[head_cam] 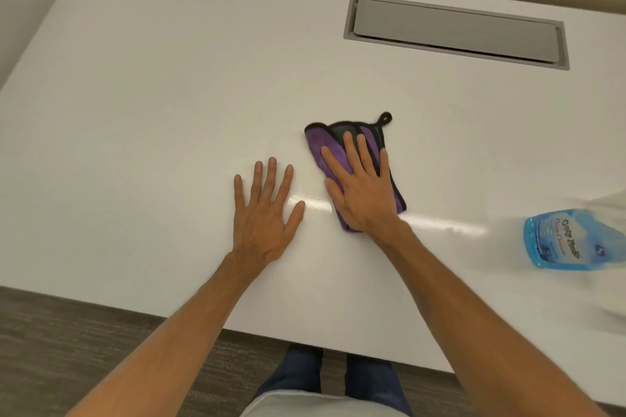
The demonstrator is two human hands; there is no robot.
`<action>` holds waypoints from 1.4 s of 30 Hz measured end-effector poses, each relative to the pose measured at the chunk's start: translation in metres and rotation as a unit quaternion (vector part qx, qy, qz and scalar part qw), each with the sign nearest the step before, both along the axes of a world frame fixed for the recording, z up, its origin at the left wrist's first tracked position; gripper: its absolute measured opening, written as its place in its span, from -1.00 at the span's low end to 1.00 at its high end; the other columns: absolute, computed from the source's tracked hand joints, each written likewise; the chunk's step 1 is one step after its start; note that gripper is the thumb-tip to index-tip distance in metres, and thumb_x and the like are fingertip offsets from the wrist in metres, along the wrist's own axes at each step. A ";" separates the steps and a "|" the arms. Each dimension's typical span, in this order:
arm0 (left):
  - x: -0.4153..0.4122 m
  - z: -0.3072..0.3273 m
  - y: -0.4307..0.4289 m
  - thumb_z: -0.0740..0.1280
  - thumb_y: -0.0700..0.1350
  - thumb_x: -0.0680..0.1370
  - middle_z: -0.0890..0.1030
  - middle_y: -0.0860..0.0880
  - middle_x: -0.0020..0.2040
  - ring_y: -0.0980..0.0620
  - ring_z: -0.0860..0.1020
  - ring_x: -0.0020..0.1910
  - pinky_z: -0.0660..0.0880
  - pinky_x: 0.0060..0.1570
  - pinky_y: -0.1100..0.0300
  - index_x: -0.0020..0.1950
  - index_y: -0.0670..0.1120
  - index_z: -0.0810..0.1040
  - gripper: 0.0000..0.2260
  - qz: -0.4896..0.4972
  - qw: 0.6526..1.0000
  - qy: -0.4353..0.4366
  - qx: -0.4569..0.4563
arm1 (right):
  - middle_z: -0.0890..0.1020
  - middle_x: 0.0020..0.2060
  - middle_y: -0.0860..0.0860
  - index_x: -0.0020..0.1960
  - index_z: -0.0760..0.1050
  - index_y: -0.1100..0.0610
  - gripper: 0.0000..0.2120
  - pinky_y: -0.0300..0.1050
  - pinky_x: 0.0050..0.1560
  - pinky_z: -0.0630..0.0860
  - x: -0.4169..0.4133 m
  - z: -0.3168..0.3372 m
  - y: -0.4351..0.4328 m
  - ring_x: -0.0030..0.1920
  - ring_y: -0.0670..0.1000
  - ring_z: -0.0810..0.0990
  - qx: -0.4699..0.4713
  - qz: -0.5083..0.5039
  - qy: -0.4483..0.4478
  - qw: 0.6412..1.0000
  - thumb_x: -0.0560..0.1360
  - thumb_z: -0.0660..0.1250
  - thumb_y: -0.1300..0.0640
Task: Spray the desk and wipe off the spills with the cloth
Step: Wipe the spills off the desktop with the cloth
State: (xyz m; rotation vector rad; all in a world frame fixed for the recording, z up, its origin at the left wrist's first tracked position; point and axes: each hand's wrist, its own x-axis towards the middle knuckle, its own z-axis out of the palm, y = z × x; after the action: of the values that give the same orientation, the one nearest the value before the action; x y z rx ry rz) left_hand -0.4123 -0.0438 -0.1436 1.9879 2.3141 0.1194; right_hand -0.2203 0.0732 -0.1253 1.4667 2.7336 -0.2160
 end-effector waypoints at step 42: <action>0.010 0.010 -0.002 -0.12 0.25 0.66 -0.06 -0.10 0.69 -0.13 -0.10 0.66 -0.10 0.58 -0.28 0.68 0.02 -0.08 -0.37 -0.014 0.999 -0.006 -0.053 | 0.01 0.65 0.08 0.65 -0.01 -0.12 -0.41 0.38 0.52 0.07 0.045 -0.003 -0.085 0.65 0.13 -0.08 -0.004 0.098 0.047 0.994 0.67 0.03 -0.21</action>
State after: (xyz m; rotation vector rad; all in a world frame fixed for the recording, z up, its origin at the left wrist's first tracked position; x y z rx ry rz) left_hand -0.4025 -0.0454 -0.1340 1.9633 2.2349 0.0070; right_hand -0.1751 -0.0117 -0.1282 1.2038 2.9222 -0.2958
